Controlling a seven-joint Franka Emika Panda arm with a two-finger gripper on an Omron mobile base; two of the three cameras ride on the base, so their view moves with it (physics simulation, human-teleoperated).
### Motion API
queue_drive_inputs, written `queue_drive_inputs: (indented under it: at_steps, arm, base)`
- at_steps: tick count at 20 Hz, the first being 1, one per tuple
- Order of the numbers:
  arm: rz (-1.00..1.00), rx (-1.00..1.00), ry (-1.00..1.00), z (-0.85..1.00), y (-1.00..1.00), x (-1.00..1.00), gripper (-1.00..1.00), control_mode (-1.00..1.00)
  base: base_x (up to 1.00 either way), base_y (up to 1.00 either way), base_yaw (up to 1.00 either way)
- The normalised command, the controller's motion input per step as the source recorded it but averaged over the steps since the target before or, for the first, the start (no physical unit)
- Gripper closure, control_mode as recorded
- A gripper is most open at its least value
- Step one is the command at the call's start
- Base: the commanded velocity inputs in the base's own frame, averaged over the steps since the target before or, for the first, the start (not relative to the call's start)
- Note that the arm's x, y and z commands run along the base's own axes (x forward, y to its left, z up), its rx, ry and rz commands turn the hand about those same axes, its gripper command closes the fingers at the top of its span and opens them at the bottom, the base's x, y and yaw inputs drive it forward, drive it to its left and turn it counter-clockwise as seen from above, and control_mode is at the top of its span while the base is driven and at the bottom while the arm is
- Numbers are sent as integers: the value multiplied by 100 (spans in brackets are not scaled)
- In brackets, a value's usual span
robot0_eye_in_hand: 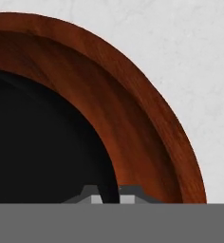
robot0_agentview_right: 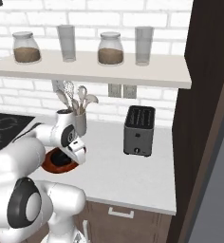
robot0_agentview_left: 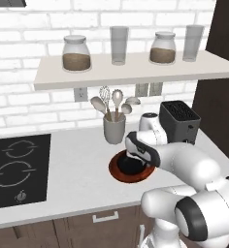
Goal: Pick up the bowls on the counter and stack them on top of one another in the open cabinet. Place the smaller bowl on top of the larger bowl.
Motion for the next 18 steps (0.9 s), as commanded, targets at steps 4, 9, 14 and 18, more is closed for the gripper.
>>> queue_drive_inputs:
  at_steps: [4,9,14,18]
  arm:
    - [0,0,0,-16,16,7,100,-100]
    - [0,0,0,-9,0,0,100,-100]
    - [0,0,0,0,0,0,-100,-100]
    - [0,-1,0,0,0,0,-100,-100]
  base:
    - [0,0,0]
    - [0,0,0]
    - [0,0,0]
    - [0,0,0]
